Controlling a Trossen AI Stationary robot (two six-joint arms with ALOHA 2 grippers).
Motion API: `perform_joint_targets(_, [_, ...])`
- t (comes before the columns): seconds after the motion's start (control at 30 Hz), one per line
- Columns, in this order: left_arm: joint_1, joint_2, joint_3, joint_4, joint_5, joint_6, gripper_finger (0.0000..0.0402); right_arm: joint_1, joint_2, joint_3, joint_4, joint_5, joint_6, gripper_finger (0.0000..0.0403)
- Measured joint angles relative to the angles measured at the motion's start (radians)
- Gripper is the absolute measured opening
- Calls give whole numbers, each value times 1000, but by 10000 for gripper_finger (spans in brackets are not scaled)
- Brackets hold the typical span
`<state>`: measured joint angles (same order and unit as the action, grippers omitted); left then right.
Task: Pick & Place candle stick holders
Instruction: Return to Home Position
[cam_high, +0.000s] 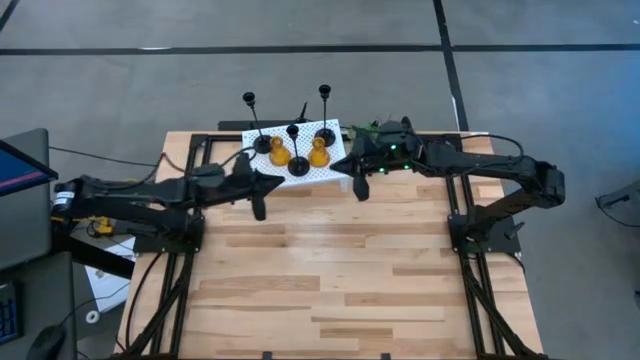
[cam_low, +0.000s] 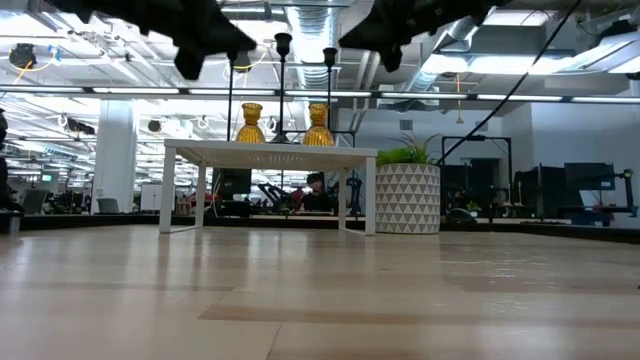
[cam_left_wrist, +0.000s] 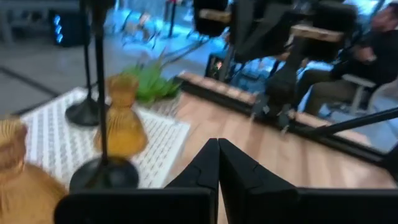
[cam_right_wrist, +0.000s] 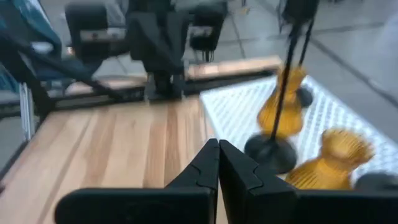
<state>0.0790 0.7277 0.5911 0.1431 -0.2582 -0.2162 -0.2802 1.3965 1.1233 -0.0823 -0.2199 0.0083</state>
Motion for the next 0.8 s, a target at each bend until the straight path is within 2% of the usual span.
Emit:
perform_joint_targets(0.43, [-72,-201,0,-72,1,154,4,-22,-320,1,-170,31,-38,0])
perform_joint_targets(0.7, [-128,-316,0,-180,-53,156,4,13,-489,1,-290,98,-42,0])
perform_joint_targets(0.8, [-138,-323,0,-179,-61,156,5,40,-537,-33,-272,127,-37,0])
